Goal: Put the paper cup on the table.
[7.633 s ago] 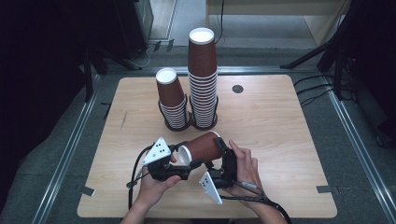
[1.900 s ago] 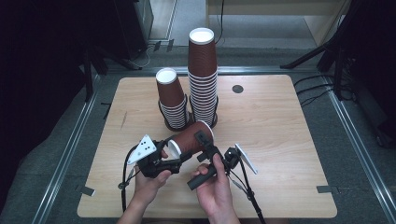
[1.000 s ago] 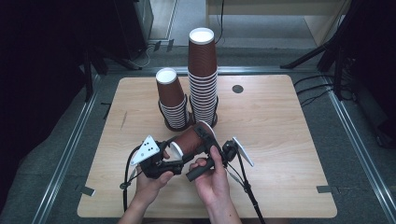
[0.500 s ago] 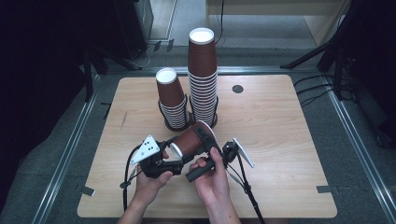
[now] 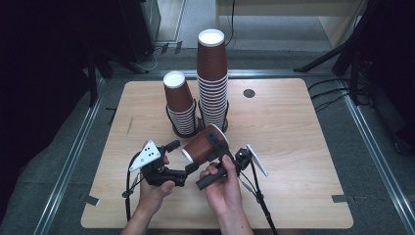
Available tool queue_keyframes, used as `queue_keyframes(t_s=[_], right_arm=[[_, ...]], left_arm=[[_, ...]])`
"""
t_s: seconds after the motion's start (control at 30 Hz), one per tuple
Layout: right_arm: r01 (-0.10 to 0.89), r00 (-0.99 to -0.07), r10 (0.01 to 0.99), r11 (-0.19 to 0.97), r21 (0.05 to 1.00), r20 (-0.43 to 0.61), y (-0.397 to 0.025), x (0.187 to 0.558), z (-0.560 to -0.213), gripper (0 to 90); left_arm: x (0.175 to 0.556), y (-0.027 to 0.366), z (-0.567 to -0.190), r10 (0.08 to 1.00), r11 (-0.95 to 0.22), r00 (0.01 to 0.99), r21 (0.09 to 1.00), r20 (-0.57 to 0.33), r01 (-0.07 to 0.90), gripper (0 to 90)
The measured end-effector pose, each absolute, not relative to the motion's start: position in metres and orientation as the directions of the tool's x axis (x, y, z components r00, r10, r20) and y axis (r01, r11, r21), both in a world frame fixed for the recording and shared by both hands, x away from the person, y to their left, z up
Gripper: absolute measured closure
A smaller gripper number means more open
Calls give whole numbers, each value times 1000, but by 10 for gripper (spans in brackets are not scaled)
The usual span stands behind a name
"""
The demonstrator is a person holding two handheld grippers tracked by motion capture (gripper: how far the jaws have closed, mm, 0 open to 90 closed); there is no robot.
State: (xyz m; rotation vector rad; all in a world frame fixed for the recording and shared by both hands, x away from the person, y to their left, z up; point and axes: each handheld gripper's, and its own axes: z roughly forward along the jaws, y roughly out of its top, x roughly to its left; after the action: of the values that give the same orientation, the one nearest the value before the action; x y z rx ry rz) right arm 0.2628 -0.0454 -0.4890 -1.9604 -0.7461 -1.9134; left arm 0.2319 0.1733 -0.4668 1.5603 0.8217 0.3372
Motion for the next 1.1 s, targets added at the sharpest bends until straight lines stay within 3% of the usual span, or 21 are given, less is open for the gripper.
queue_keyframes(t_s=[0.53, 0.83, 1.1], right_arm=[[479, -97, 306, -820, 314, 947, -65, 266, -485, 104], [391, -144, 506, -761, 518, 851, -84, 271, -486, 105], [323, -175, 614, -703, 633, 770, -103, 274, -482, 108]], left_arm=[[233, 180, -469, 684, 41, 684, 949, -255, 313, 2], [234, 186, -475, 706, 50, 659, 947, -259, 318, 2], [236, 191, -482, 718, 46, 643, 940, -266, 338, 2]])
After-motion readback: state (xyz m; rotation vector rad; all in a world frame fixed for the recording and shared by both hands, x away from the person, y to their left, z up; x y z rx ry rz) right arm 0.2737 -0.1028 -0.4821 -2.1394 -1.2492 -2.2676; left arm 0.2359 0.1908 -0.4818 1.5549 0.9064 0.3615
